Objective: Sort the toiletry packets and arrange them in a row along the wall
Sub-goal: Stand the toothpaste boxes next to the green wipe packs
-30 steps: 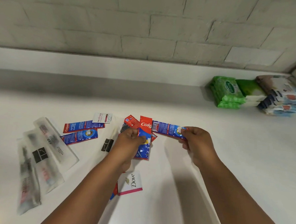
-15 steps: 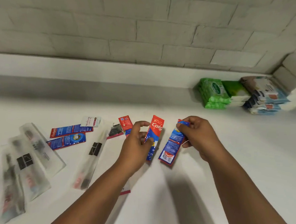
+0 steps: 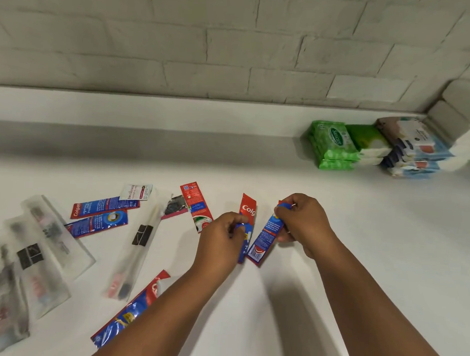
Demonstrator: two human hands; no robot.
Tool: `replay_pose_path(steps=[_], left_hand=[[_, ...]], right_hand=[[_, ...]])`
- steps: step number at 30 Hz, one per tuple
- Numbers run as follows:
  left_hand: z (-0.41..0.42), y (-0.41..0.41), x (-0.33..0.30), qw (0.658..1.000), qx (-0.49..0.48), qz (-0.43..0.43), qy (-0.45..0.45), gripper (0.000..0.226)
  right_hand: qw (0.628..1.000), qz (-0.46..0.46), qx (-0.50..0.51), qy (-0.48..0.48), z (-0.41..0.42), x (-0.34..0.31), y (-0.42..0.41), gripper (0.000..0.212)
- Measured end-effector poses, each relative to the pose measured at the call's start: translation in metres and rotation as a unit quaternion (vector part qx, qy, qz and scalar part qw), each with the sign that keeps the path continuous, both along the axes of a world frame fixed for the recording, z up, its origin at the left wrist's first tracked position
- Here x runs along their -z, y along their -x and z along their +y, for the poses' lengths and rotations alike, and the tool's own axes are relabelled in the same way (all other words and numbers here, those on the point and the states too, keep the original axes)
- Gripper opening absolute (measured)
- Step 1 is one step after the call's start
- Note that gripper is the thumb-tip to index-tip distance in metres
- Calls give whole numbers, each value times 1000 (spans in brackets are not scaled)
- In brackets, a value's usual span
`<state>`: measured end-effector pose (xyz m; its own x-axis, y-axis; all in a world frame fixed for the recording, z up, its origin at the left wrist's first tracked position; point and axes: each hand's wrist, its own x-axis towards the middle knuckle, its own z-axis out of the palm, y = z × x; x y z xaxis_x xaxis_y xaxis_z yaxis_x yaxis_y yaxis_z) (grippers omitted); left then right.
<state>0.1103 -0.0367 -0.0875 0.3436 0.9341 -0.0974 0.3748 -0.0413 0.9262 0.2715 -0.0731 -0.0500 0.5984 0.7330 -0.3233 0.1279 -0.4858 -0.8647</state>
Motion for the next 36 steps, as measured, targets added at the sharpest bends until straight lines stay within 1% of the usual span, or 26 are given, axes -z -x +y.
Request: replay_pose_path(steps=[3, 6, 9, 12, 14, 16, 17, 19, 20, 22, 24, 26, 28, 31, 32, 34, 36], left_hand=[[7, -3, 6, 999, 6, 33, 2, 19], [11, -8, 11, 994, 13, 95, -60, 19], [12, -12, 13, 984, 23, 144, -101, 21], [13, -12, 9, 967, 24, 194, -166, 20], [9, -13, 0, 955, 19, 189, -227, 18], [-2, -16, -13, 955, 62, 143, -251, 22], [-9, -18, -19, 958, 102, 126, -236, 25], [-22, -23, -26, 960, 167, 129, -182, 30], [-25, -24, -26, 960, 178, 137, -165, 30], [-26, -24, -22, 961, 170, 151, -157, 21], [-26, -22, -17, 966, 152, 148, -145, 11], [-26, -21, -16, 984, 120, 97, -92, 8], [-25, -20, -17, 996, 80, 27, -7, 12], [-21, -19, -13, 990, 47, -61, 117, 10], [-19, -18, -11, 988, 47, -67, 132, 10], [-16, -17, -7, 992, 50, -45, 109, 10], [-13, -15, -3, 998, 49, -12, 46, 9]], right_hand=[[1000, 9, 6, 3, -3, 2, -7, 4], [1000, 8, 7, 5, -7, 3, -13, 6], [1000, 16, 6, 6, -10, 3, -17, 6], [1000, 20, 4, 6, -11, 3, -19, 6], [1000, 22, 2, 3, -11, 2, -20, 6], [1000, 19, 2, -2, -10, 2, -19, 5], [1000, 17, 4, -6, -9, 2, -18, 4], [1000, 12, 6, -11, -8, 0, -17, 2], [1000, 12, 5, -9, -8, 0, -16, 2], [1000, 28, 4, -9, -8, -2, -16, 5], [998, 60, -3, -18, -10, -5, -15, 16], [995, 91, -25, -29, -13, -7, -15, 32], [990, 128, -50, -40, -17, -6, -16, 39], [980, 182, -65, -55, -22, 1, -21, 26], [979, 184, -63, -58, -22, 5, -22, 22], [983, 168, -42, -60, -22, 13, -23, 18], [990, 131, -10, -56, -20, 18, -24, 17]])
